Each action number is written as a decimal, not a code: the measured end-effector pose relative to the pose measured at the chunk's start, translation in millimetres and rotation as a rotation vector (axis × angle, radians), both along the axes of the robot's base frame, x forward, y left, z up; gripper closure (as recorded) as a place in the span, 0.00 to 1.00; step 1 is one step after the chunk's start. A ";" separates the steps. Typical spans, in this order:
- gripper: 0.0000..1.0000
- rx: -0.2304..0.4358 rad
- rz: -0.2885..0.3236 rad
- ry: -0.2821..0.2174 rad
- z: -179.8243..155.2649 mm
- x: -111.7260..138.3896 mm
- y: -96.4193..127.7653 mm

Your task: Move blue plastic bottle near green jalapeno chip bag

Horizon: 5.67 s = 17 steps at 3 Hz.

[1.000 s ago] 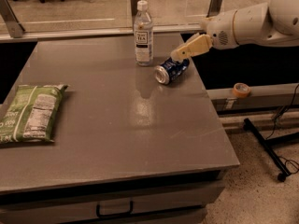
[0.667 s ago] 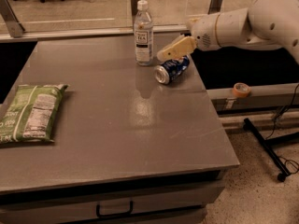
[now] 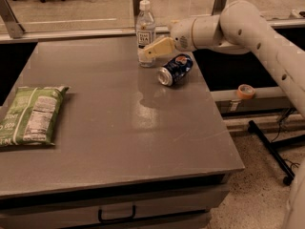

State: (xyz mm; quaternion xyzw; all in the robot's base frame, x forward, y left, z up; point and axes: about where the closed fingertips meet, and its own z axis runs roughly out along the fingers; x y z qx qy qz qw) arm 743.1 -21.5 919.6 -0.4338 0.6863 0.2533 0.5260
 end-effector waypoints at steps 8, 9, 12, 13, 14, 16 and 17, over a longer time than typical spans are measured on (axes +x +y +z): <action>1.00 0.464 0.441 0.059 87.7 -57.6 156.4; 1.00 0.542 0.390 0.075 97.4 -85.2 174.4; 0.75 0.360 0.255 0.157 35.3 -145.4 208.9; 0.51 0.304 0.200 0.084 24.6 -156.6 211.6; 0.29 0.300 0.167 0.045 15.3 -164.9 226.0; 0.00 0.266 0.182 -0.050 14.0 -171.3 241.3; 0.00 0.254 0.202 -0.075 15.3 -172.9 243.3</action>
Offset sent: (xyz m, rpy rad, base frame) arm 0.0610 0.0546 -0.0005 0.1643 -0.0710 0.0493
